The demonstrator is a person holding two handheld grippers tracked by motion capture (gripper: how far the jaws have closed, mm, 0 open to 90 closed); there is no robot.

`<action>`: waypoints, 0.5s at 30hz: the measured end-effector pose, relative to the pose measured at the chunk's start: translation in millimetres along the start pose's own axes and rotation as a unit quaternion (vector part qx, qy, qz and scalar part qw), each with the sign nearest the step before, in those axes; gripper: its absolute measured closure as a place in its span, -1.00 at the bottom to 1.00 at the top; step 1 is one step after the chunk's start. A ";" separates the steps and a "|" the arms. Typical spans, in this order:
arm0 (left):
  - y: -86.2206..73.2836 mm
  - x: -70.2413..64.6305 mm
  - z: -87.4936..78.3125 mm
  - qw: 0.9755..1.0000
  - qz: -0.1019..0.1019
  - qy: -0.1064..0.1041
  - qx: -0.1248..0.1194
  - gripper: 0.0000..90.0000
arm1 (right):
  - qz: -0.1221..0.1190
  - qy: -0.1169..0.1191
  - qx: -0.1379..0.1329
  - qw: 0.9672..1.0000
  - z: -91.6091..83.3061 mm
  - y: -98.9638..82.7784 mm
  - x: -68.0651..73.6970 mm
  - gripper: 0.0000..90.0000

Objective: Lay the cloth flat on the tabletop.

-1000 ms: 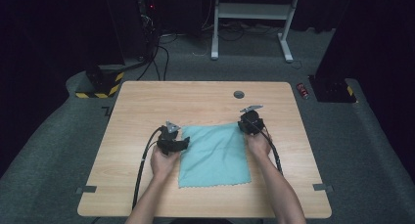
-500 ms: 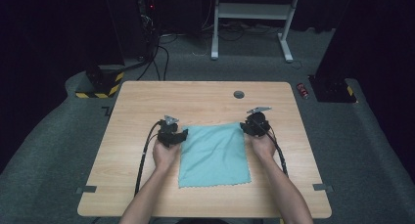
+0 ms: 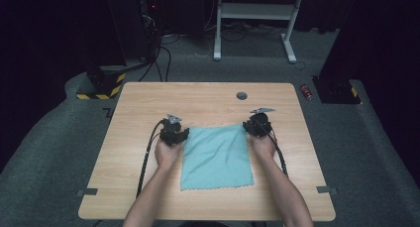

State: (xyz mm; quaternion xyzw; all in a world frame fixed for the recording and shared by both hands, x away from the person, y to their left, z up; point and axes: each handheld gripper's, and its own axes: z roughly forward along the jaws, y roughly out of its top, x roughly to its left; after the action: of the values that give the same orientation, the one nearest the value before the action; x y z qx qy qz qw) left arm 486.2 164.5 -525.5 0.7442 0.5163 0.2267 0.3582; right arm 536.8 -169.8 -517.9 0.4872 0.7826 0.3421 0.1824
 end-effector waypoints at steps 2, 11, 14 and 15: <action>3.2 -1.8 1.2 1.000 0.006 -0.008 0.009 0.53 | -0.009 -0.002 0.000 1.000 0.4 0.0 1.8 0.75; 16.9 2.0 7.7 0.998 -0.009 -0.037 0.041 0.97 | -0.064 -0.031 0.005 0.997 -2.4 1.1 13.2 1.00; 19.4 6.6 5.5 0.999 -0.019 -0.042 0.019 0.98 | -0.054 -0.029 -0.017 0.998 -11.9 5.1 8.9 1.00; 20.4 5.8 5.3 0.999 -0.019 -0.039 0.013 0.98 | -0.057 -0.031 -0.022 0.998 -14.8 6.5 9.3 1.00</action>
State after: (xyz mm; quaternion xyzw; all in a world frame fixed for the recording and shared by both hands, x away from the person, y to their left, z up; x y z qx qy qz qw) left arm 504.5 164.1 -513.4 0.7470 0.5193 0.1837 0.3723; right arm 527.5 -164.9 -502.5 0.4481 0.7955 0.3327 0.2361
